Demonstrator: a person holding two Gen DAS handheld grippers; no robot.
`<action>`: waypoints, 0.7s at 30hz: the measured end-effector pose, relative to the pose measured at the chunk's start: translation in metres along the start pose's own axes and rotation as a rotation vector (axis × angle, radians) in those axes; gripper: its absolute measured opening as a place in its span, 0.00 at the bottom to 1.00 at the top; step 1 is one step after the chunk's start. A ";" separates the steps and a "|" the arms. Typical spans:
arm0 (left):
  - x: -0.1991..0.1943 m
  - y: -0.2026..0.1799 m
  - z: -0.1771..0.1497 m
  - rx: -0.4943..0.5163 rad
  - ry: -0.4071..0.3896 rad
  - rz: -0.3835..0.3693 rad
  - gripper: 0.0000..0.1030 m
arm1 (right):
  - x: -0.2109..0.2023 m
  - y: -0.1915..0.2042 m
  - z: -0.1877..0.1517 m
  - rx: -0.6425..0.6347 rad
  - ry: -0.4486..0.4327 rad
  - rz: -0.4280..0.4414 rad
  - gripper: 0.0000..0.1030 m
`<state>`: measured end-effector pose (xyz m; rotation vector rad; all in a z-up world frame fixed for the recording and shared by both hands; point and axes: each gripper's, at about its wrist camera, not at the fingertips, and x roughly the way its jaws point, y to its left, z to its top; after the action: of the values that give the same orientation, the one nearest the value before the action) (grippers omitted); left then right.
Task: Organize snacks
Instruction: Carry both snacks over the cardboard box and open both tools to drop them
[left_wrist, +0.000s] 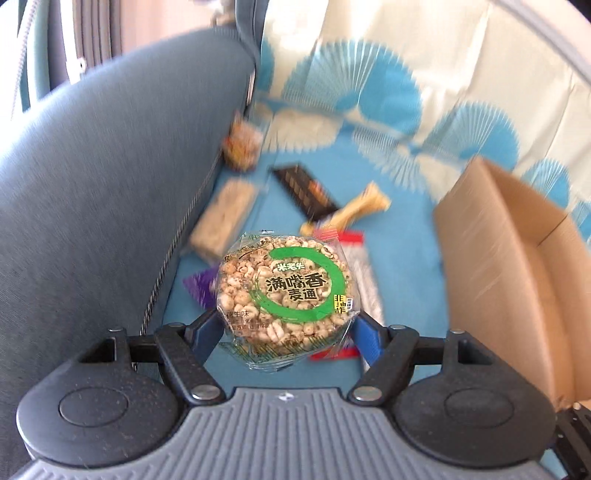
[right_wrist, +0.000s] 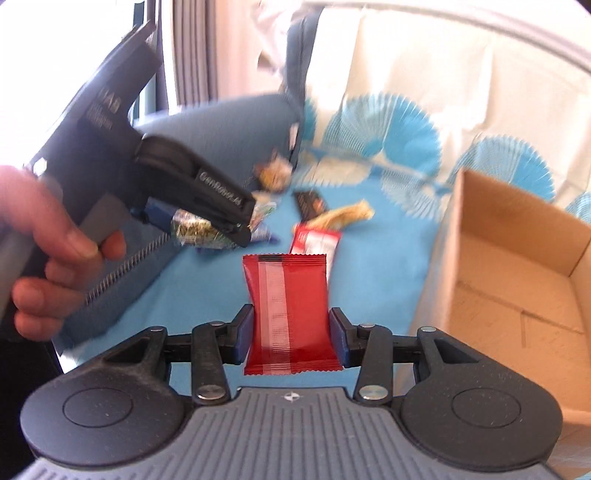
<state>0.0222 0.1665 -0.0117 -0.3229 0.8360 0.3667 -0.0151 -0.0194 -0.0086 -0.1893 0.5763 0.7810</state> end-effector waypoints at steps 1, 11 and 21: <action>-0.005 -0.001 0.001 -0.004 -0.026 -0.004 0.77 | -0.007 -0.003 0.002 0.003 -0.026 0.001 0.44; -0.043 -0.021 0.008 -0.021 -0.230 -0.058 0.77 | -0.091 -0.089 0.045 0.132 -0.265 -0.081 0.44; -0.076 -0.095 -0.005 0.208 -0.473 -0.089 0.77 | -0.094 -0.210 0.018 0.403 -0.306 -0.326 0.44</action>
<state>0.0134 0.0656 0.0556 -0.0712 0.3889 0.2547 0.0883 -0.2180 0.0483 0.2028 0.3875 0.3555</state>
